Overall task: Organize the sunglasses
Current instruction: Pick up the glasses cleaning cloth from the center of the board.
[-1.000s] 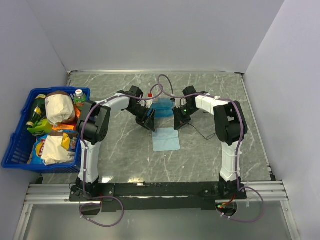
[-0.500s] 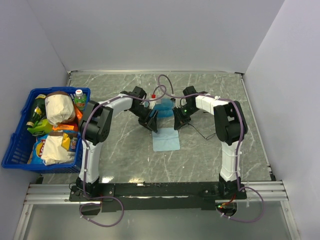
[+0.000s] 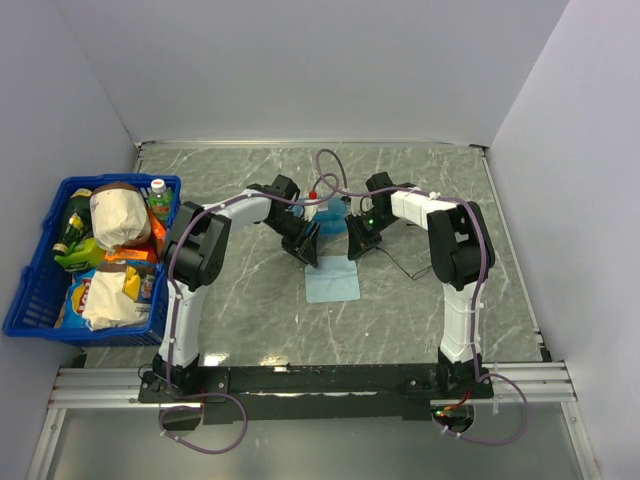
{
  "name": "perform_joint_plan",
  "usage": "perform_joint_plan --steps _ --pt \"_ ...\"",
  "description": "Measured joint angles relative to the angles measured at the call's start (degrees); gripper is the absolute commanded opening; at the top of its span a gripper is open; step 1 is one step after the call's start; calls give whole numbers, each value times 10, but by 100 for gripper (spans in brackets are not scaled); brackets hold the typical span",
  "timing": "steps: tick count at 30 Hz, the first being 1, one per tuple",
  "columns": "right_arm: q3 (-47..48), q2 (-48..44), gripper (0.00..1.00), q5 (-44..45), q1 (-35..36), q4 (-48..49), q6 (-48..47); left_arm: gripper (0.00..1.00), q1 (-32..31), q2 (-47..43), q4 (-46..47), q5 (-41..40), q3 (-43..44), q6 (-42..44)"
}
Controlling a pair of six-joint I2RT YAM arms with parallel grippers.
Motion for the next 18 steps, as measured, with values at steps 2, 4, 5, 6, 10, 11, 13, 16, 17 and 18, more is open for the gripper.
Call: perform_joint_plan --steps 2,4,5,6,10,11,13,16,17,18 --pt "0 0 18 -2 0 0 0 41 0 1 3 -7 0 -1" --pt "0 1 18 -3 0 0 0 38 2 1 6 -12 -2 -4" --pt "1 2 17 -5 0 -1 0 33 3 2 8 -14 -2 -5" --pt "1 3 17 -6 0 -1 0 33 4 3 9 -14 -3 -6" --pt "2 4 16 -9 0 -2 0 26 6 4 12 -20 -4 -11" --pt "2 4 16 -10 0 -2 0 21 6 4 13 -22 -4 -11" --pt "4 5 16 -10 0 -3 0 18 6 5 13 -25 -4 -12" --pt "4 5 15 -10 0 -4 0 9 6 7 13 -29 -4 -12" --pt "4 5 15 -10 0 -4 0 6 6 8 13 -29 -4 -13" --pt "4 5 15 -10 0 -4 0 5 7 9 13 -28 -4 -14"
